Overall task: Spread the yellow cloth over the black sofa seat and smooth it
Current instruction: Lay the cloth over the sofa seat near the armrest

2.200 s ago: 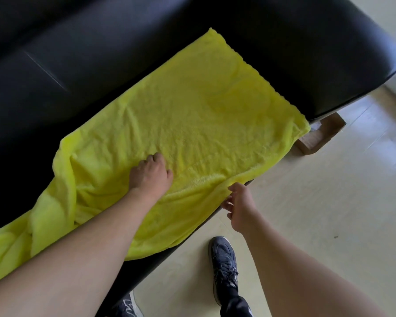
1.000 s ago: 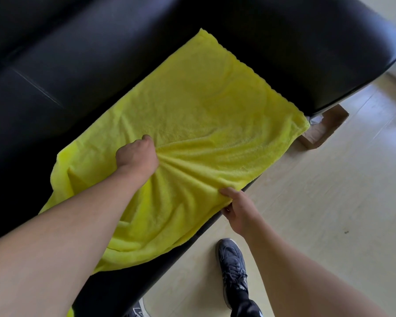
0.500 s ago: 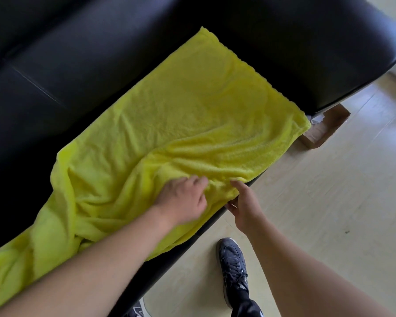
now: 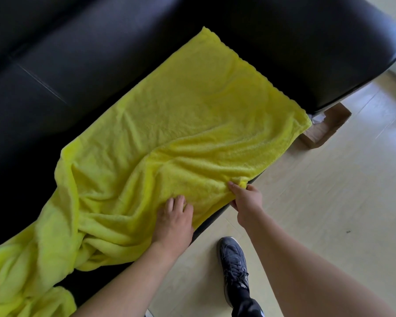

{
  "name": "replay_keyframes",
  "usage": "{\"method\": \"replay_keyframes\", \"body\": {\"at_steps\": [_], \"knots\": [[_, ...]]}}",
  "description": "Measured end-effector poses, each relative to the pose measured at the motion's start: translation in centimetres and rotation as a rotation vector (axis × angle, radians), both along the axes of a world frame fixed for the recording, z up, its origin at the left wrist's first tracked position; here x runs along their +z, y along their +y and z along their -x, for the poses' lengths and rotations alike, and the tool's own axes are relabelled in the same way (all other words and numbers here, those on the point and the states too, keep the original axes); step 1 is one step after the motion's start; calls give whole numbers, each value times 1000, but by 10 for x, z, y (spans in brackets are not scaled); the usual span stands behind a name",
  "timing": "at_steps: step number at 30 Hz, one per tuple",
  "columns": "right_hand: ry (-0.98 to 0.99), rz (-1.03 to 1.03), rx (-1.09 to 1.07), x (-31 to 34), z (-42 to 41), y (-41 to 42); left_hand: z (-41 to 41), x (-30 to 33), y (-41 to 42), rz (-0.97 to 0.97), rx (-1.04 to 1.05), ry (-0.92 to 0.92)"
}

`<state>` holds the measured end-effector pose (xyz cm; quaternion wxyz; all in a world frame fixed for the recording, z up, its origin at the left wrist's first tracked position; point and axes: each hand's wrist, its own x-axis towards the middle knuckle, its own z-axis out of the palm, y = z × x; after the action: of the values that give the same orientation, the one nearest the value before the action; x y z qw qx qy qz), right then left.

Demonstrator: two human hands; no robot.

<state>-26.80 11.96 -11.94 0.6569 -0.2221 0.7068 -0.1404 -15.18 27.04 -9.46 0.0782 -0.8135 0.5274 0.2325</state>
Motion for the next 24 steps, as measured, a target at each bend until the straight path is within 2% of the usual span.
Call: {"method": "replay_keyframes", "body": {"at_steps": [4, 8, 12, 15, 18, 21, 24], "knots": [[-8, -12, 1, 0, 2, 2, -8, -2, -4, 67, 160, 77], [-35, -104, 24, 0, 7, -3, -17, 5, -15, -59, 290, 158], [-96, -193, -40, 3, 10, -11, -22, 15, -25, -317, 188, -59], [-188, -205, -190, 7, 13, -18, -12, 20, -40, -452, 82, -154], [-187, -161, -287, 9, 18, -29, -6, 26, -66, -342, 121, -149], [-170, -120, -244, 16, 18, -46, -11, 29, -91, -149, 134, -132], [-216, -112, -274, 22, 18, -74, -26, 30, -125, -72, 129, -112]]}}
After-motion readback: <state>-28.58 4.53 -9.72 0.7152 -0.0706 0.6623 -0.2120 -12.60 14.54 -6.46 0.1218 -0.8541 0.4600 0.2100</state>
